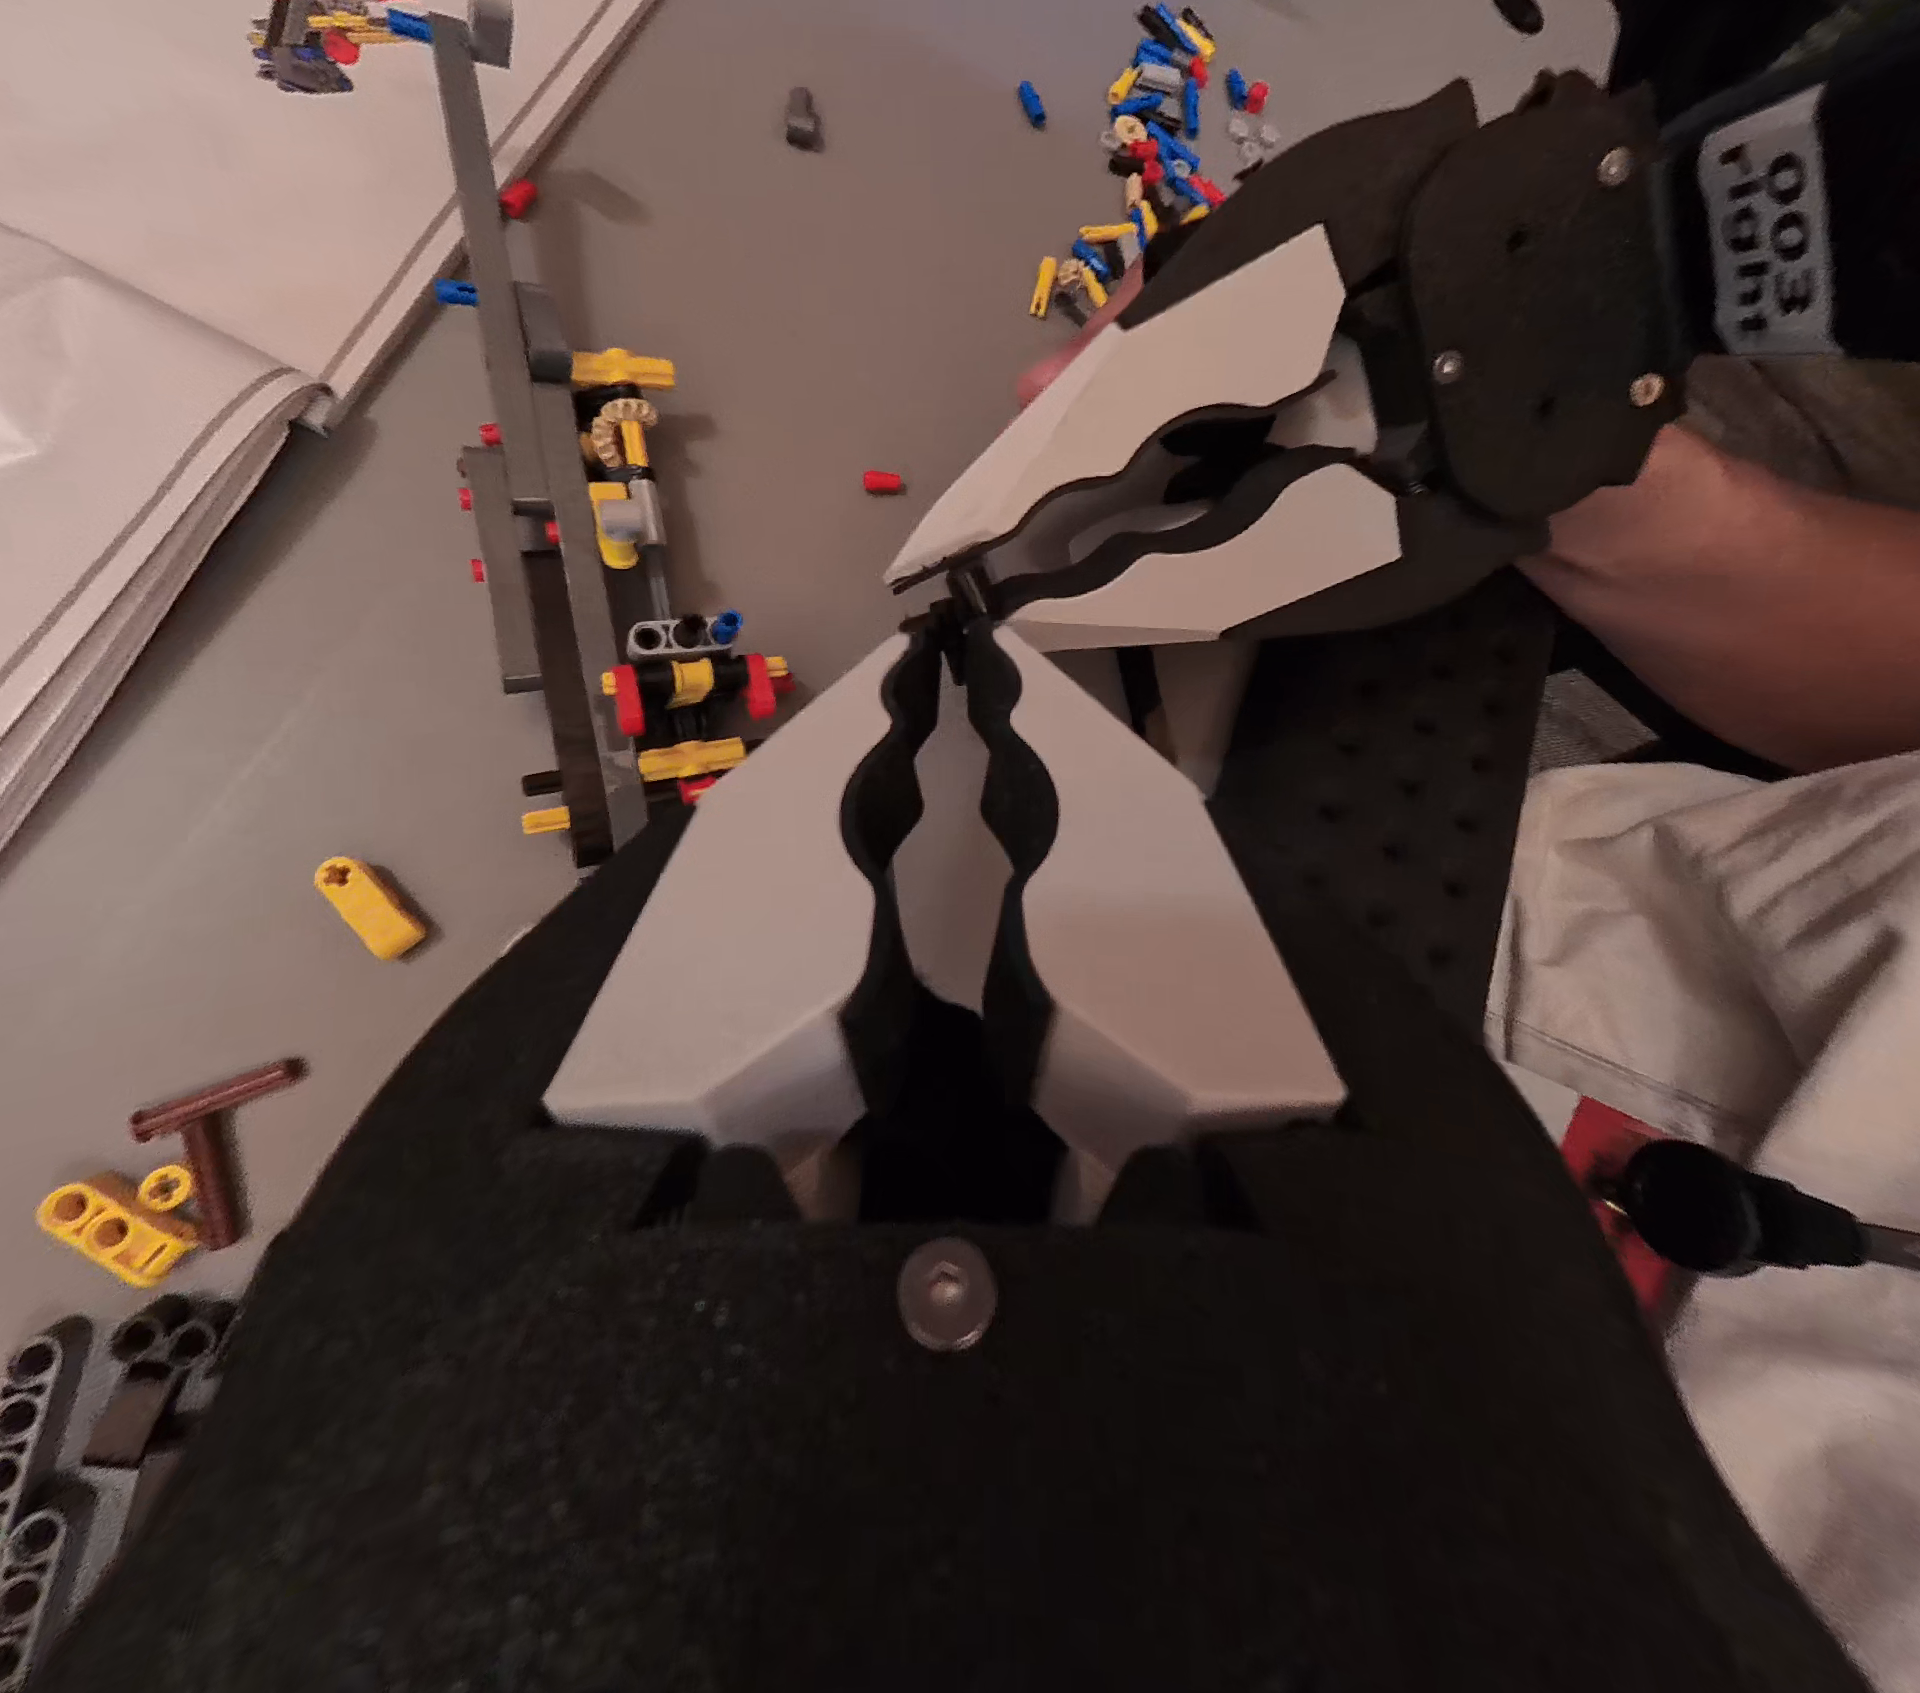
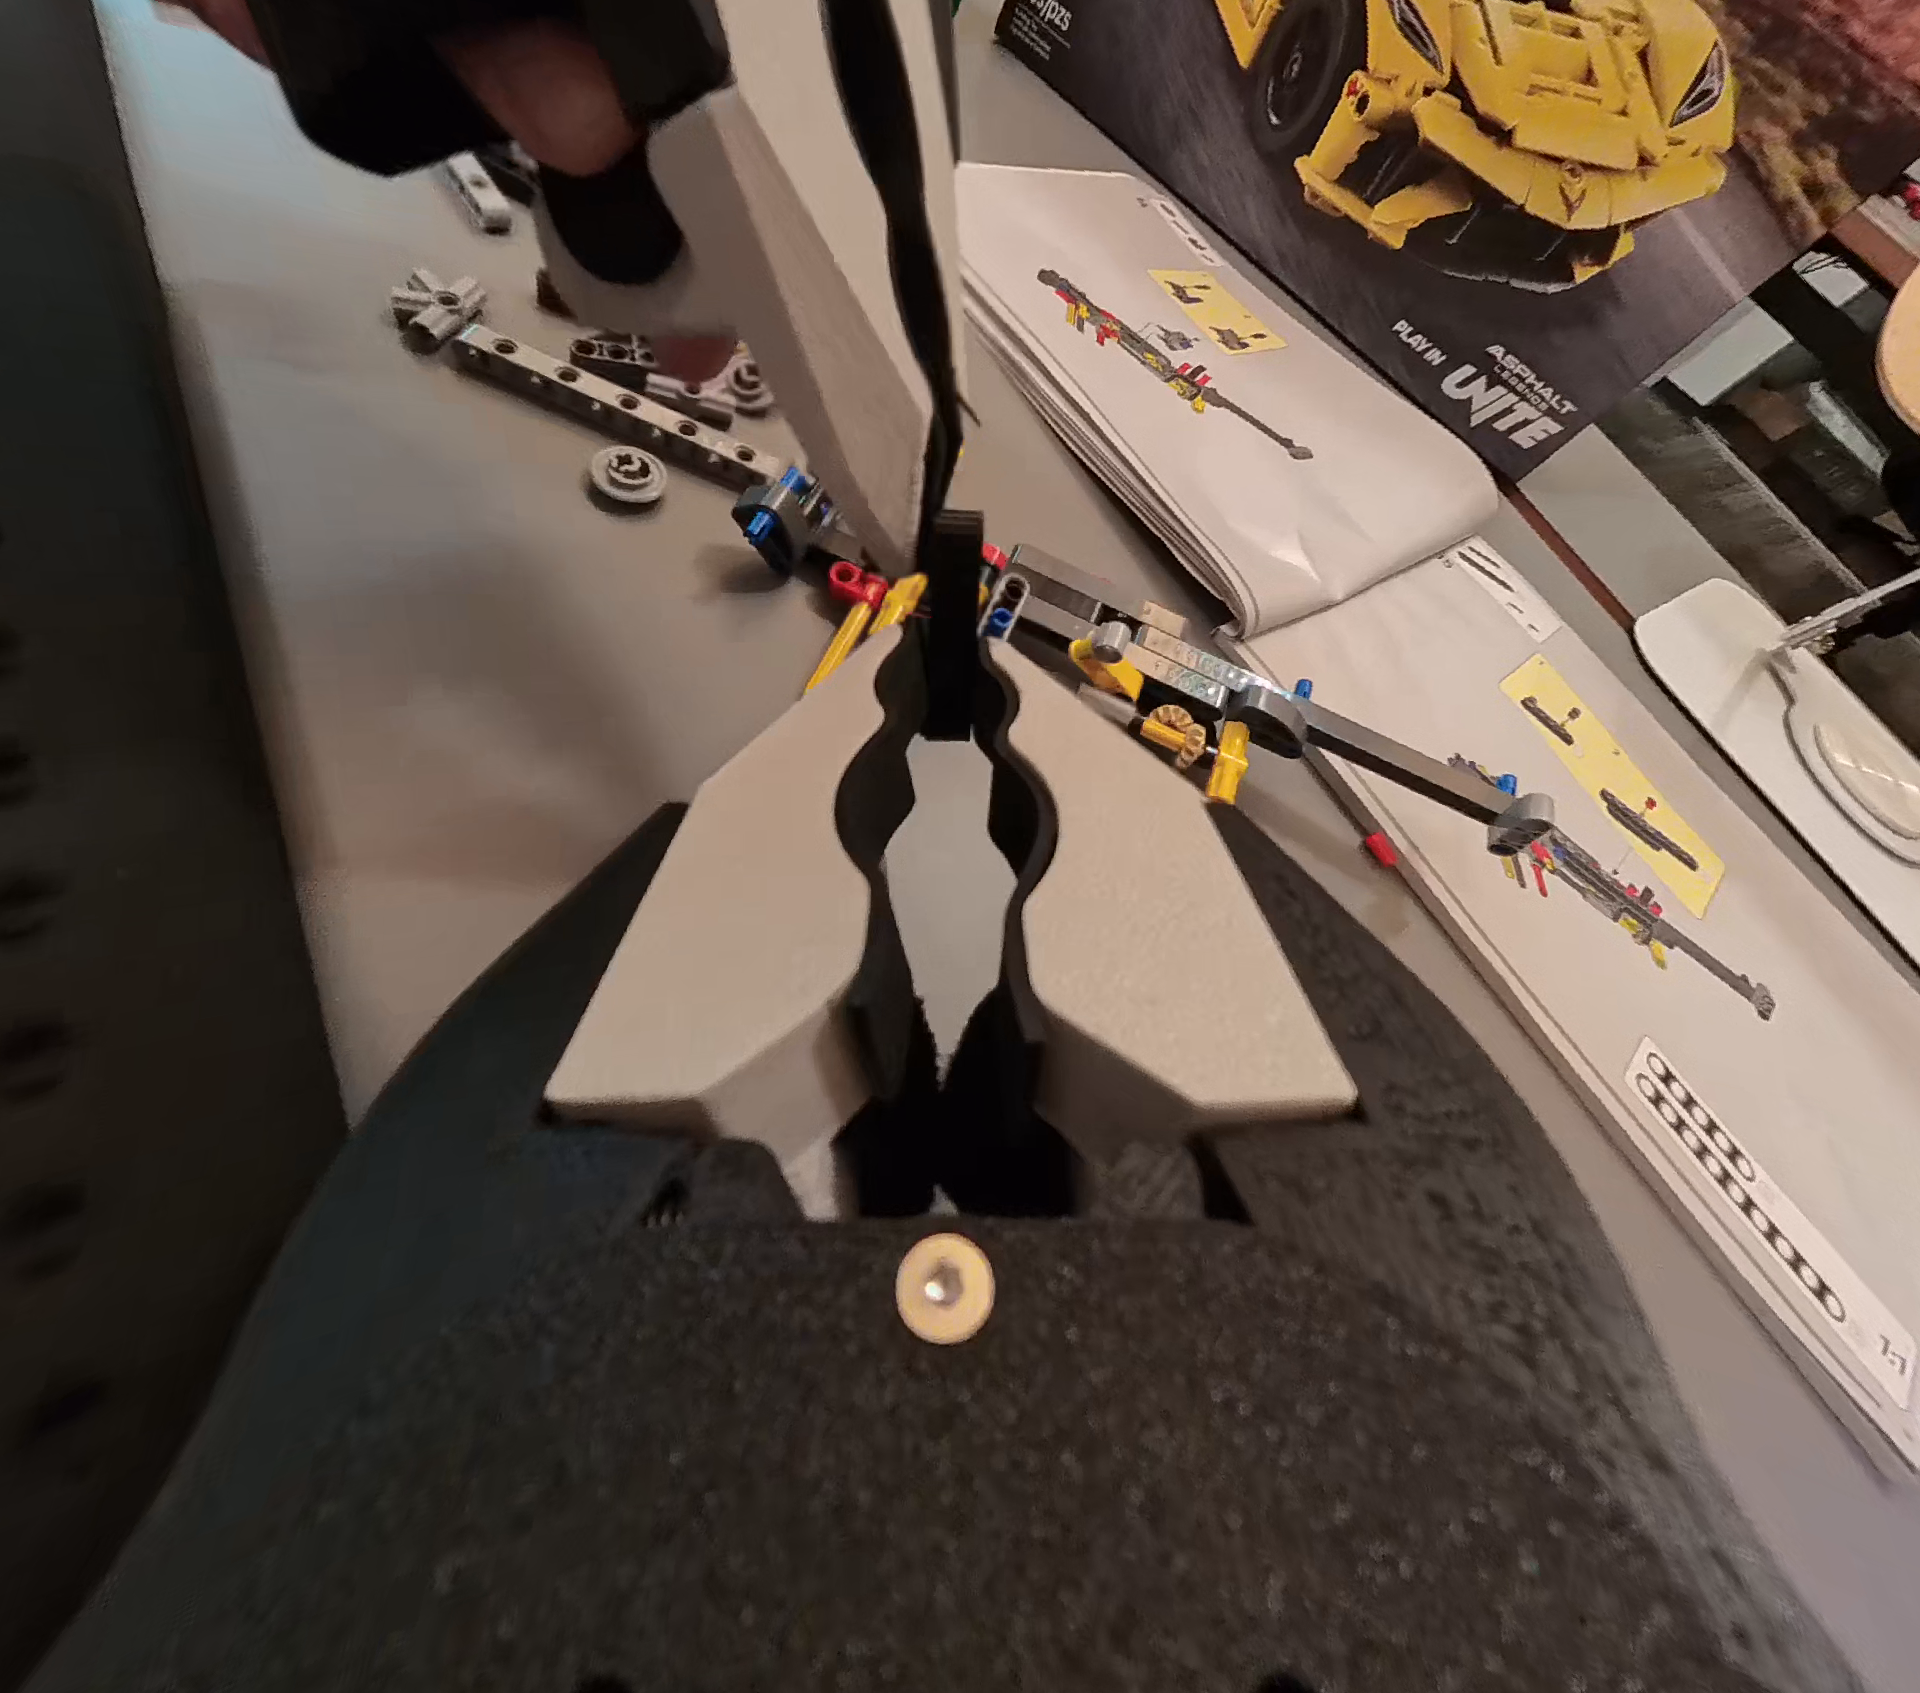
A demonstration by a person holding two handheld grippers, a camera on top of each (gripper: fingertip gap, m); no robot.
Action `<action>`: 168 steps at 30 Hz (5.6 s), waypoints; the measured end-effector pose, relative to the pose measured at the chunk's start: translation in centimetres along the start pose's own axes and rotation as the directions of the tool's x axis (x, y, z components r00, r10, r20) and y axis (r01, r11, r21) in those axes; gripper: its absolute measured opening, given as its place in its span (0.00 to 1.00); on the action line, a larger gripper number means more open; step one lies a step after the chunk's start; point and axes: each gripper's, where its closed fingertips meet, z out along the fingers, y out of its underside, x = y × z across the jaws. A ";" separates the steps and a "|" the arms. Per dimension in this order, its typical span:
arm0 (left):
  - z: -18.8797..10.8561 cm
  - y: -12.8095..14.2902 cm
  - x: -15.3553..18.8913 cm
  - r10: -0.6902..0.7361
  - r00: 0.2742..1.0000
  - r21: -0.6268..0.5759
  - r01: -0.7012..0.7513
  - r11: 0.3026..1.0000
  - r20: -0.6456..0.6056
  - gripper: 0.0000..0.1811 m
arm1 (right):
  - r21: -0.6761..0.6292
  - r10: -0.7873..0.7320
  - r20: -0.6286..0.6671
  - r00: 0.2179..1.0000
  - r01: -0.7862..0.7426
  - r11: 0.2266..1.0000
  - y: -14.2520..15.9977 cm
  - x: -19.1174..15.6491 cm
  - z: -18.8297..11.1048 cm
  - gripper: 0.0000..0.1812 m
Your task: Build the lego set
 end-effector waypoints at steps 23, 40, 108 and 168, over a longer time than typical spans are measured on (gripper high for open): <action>0.8 0.2 0.2 -0.022 0.999 -0.022 0.022 1.000 -0.023 0.02 | -0.053 -0.002 -0.019 1.000 0.001 0.999 0.8 0.3 0.3 0.04; 0.8 -1.5 0.3 0.121 0.982 0.037 -0.128 0.991 0.144 0.02 | -0.001 0.266 0.037 0.963 -0.266 0.964 0.1 1.1 -0.4 0.04; 1.7 2.3 0.0 -0.040 0.988 -0.209 0.008 0.978 -0.149 0.02 | -0.111 -0.114 0.041 0.993 0.118 0.987 1.7 -2.1 0.6 0.16; 2.4 2.2 0.5 -0.172 0.951 -0.013 0.174 0.985 -0.256 0.02 | -0.101 0.124 0.129 0.984 -0.111 0.989 1.6 -2.2 0.4 0.13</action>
